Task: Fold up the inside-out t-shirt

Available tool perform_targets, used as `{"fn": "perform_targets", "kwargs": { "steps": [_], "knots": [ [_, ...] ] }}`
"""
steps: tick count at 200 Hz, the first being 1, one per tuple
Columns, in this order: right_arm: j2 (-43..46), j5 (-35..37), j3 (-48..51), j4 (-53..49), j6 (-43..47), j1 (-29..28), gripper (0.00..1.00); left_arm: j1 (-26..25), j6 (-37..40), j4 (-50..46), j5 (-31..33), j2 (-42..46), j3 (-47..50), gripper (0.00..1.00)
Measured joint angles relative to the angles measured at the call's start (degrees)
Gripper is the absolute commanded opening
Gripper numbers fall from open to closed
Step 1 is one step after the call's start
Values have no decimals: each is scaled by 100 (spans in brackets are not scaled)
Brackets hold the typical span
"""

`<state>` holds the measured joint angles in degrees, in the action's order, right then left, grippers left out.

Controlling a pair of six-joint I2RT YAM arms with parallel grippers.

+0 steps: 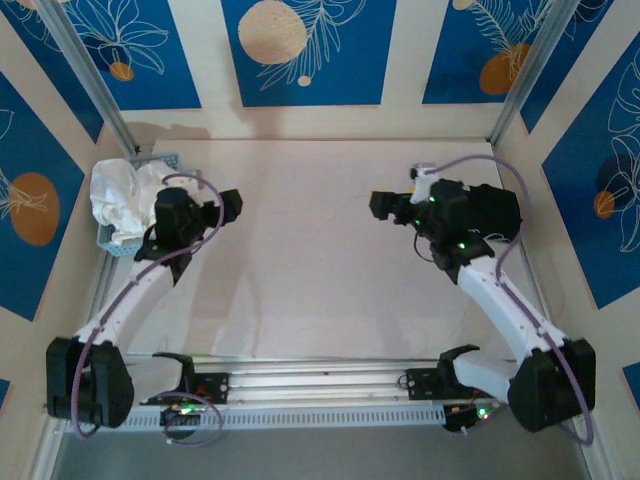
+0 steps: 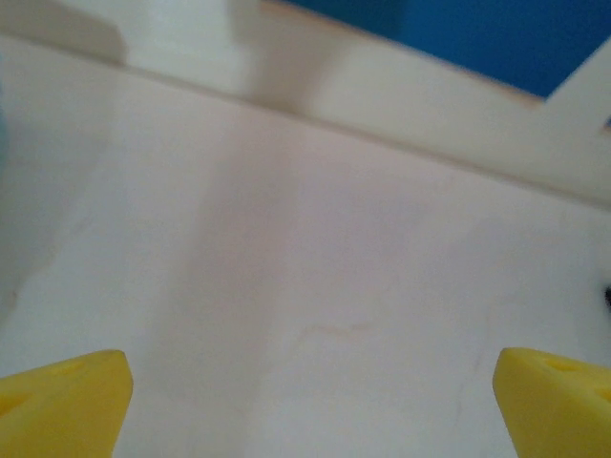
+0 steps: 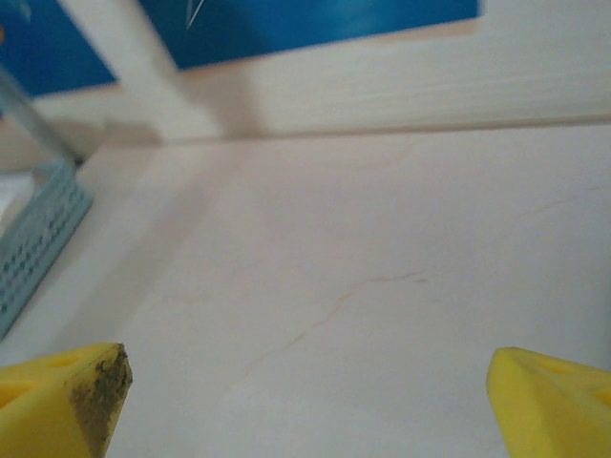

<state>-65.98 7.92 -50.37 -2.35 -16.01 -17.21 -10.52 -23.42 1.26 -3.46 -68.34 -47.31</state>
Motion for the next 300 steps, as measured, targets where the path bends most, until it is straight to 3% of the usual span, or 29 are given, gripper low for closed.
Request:
{"fn": "perform_targets", "kwargs": {
  "steps": [17, 61, 81, 126, 189, 205, 256, 282, 300],
  "knots": [
    [-365, 116, -216, -280, 177, -22, 96, -219, 144, -592, 39, -284, -426, 99],
    [-1003, 348, -256, -949, 166, 957, 94, -299, 505, -1565, 291, -496, -863, 98],
    [-1023, 328, -256, -1078, 149, 1032, 94, -291, 614, -1827, 492, -566, -964, 99],
    [-1296, 592, -352, -1143, 223, 1119, 93, -22, 614, -1834, 804, -568, -960, 98],
    [-2852, 1600, -1246, -1541, 595, 1467, 88, 208, 468, -1423, 979, -719, -960, 98],
    [-2887, 1628, -1274, -1639, 627, 1456, 88, 597, 402, -1366, 953, -798, -960, 97],
    [-2885, 1567, -1497, -1751, 715, 975, 88, 2754, -170, -1294, 841, -1985, -1495, 99],
    [-2852, 1464, -1565, -1773, 765, 682, 89, 3047, -160, -1679, 953, -3136, -2533, 100],
    [-2826, 1390, -1565, -1790, 778, 575, 89, 3038, -98, -1878, 999, -3801, -3075, 86]
  ]
}}
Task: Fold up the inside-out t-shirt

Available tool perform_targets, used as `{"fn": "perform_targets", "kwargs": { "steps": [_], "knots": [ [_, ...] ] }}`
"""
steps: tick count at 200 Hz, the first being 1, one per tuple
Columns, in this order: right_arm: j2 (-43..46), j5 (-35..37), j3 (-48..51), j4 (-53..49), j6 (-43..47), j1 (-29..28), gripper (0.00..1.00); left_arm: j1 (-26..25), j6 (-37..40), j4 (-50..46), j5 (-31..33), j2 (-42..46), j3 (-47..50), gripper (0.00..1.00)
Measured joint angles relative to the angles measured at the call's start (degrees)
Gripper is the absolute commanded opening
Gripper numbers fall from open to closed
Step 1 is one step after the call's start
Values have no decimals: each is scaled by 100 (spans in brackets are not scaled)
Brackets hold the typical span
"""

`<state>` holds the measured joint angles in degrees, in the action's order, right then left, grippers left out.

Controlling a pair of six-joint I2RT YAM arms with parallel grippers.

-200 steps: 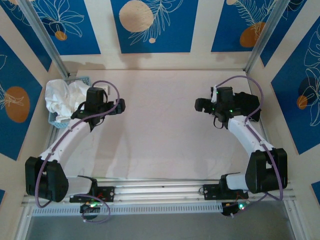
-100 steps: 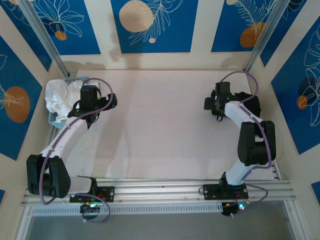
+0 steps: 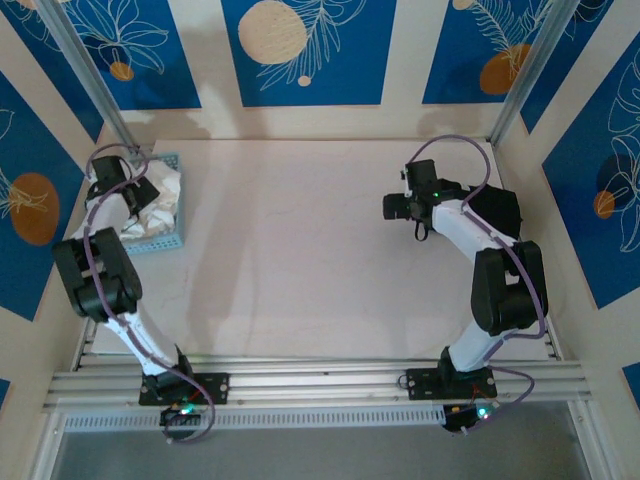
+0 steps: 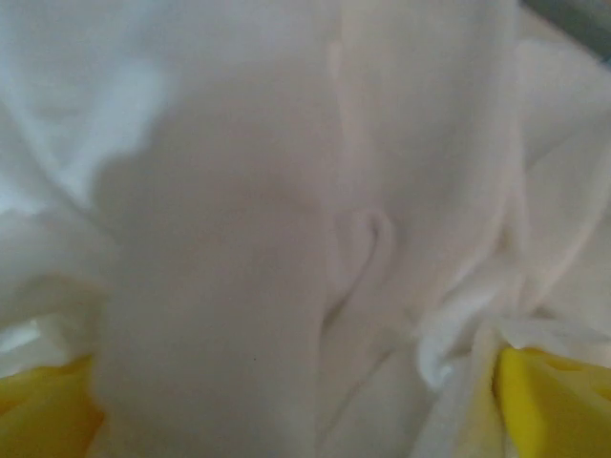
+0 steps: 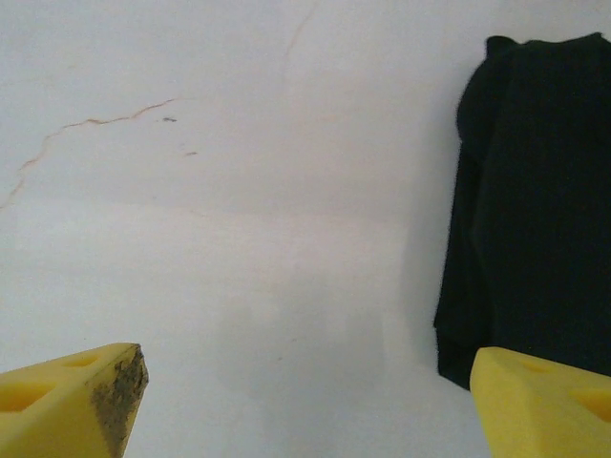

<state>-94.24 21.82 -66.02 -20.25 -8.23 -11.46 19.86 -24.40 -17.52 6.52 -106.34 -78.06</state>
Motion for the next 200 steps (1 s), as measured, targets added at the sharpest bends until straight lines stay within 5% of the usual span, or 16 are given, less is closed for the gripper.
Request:
{"fn": "perform_targets", "kwargs": {
  "steps": [59, 143, 200],
  "knots": [
    [4, -151, -15, -42, 2, -92, 89, -11, 461, -439, 129, -378, -557, 16],
    [17, -192, -17, -155, 2, -251, 89, -122, 544, -393, -170, 1731, -562, 4],
    [704, -297, -15, -295, -7, -256, 89, -1333, 330, -35, -658, 3373, -1298, 0]
  ]
}}
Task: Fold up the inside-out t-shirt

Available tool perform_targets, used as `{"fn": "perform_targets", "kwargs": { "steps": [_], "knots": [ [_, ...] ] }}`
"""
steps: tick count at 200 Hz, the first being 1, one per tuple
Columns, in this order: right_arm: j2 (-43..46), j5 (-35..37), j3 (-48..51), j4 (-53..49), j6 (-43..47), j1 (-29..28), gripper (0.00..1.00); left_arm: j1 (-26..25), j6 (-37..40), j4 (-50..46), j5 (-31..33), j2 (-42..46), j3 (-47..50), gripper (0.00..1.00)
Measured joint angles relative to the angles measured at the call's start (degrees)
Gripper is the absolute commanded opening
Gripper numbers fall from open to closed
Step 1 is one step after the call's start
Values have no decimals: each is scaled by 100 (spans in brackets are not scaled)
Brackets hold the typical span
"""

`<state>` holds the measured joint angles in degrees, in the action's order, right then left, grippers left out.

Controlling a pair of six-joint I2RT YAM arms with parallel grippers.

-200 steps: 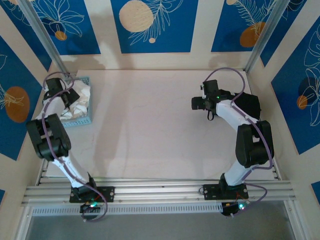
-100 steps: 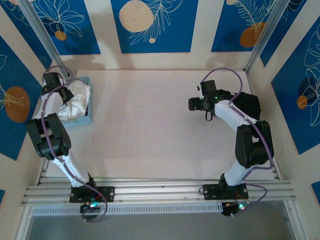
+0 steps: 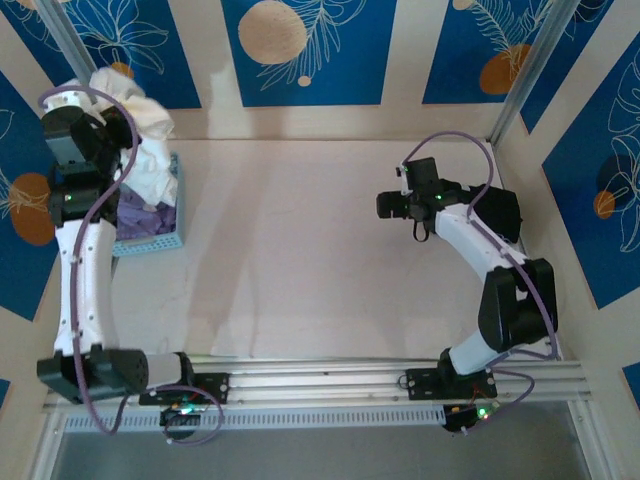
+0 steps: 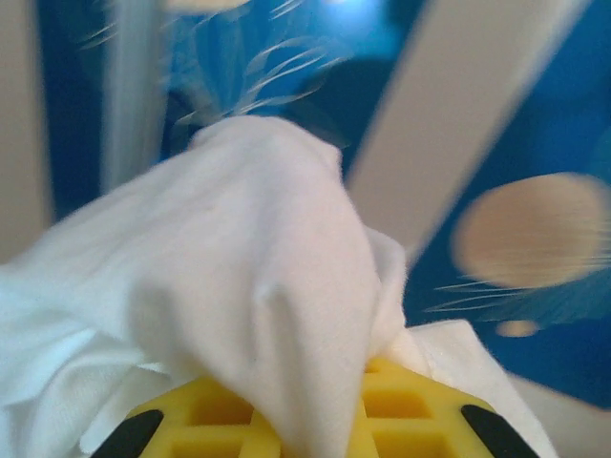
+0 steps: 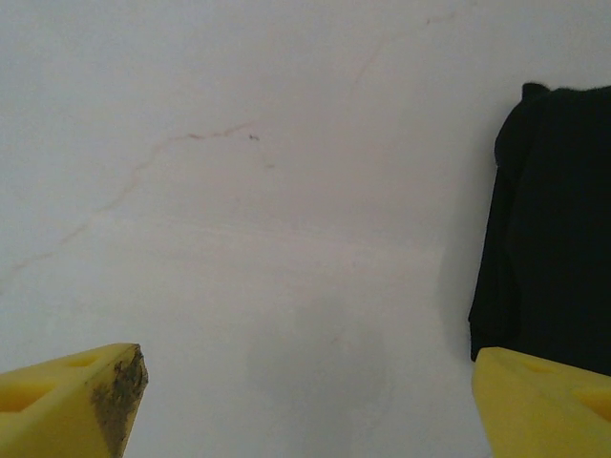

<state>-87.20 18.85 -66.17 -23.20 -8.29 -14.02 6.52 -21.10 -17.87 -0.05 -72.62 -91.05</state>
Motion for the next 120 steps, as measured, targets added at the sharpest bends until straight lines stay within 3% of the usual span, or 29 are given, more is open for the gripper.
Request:
{"fn": "perform_targets", "kwargs": {
  "steps": [56, 94, 103, 120],
  "knots": [
    [909, -619, -52, -179, -175, 267, 89, -2343, -111, 278, -542, 181, -739, 0],
    [1351, -1040, -46, -323, -369, 636, 89, -3161, -404, 610, -601, -177, -236, 2],
    [1429, -1095, -24, -334, -396, 699, 89, -3235, -531, 793, -612, -264, 149, 6],
    [1499, -1165, 48, -352, -437, 756, 88, -3270, -710, 1003, -590, -568, 879, 29]
  ]
}}
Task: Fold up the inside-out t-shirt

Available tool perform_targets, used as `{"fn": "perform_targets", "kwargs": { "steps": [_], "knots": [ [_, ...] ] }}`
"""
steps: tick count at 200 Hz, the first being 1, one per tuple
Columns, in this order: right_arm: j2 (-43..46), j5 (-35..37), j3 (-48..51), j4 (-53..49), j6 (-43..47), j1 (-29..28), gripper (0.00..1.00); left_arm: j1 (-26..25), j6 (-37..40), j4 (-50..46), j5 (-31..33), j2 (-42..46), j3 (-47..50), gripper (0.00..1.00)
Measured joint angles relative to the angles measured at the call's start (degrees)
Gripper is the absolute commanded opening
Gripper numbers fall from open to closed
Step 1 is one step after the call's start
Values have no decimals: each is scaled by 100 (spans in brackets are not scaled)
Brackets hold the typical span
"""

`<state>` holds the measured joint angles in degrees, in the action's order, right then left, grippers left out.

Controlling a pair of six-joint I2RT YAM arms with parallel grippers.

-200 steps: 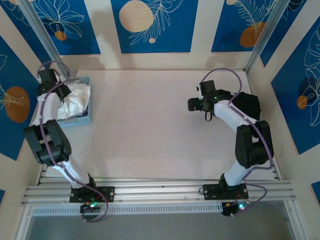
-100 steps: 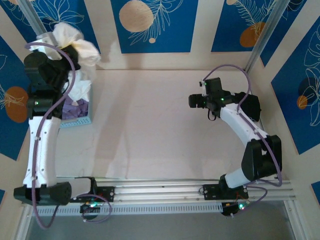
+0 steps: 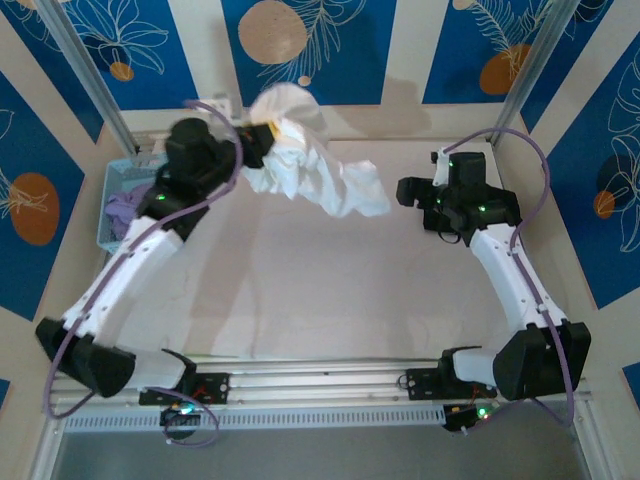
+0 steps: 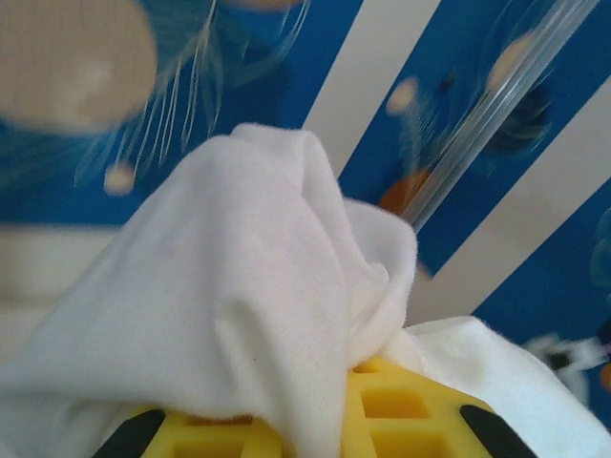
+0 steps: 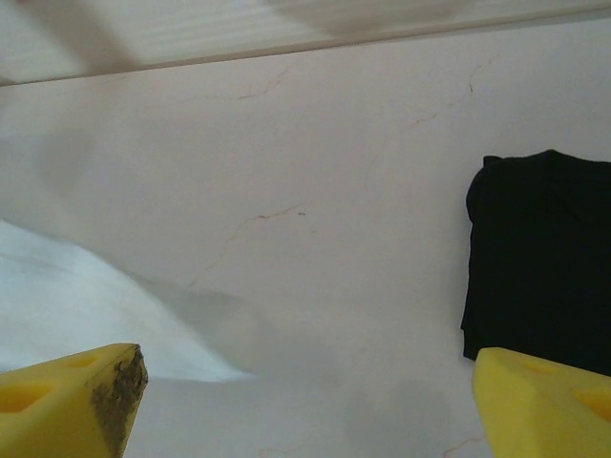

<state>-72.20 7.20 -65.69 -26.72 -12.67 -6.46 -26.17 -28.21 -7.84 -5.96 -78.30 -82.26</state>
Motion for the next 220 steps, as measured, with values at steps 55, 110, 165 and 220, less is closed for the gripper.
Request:
{"fn": "perform_targets", "kwargs": {
  "steps": [55, 110, 165, 220],
  "knots": [
    [-793, -170, 96, -122, -101, -505, 85, 758, 76, -647, 673, -1460, 835, 74],
    [-2474, -378, -164, -192, -79, -798, 75, 584, 133, -601, 367, -879, 2033, 79],
    [-2911, -1134, -404, 240, -153, -1360, 73, 391, 428, -717, 686, -1373, 2332, 72],
    [-3622, -1685, -603, 1266, -610, -1978, 35, 546, 490, -435, 601, -2518, 1843, 35]
  ]
}}
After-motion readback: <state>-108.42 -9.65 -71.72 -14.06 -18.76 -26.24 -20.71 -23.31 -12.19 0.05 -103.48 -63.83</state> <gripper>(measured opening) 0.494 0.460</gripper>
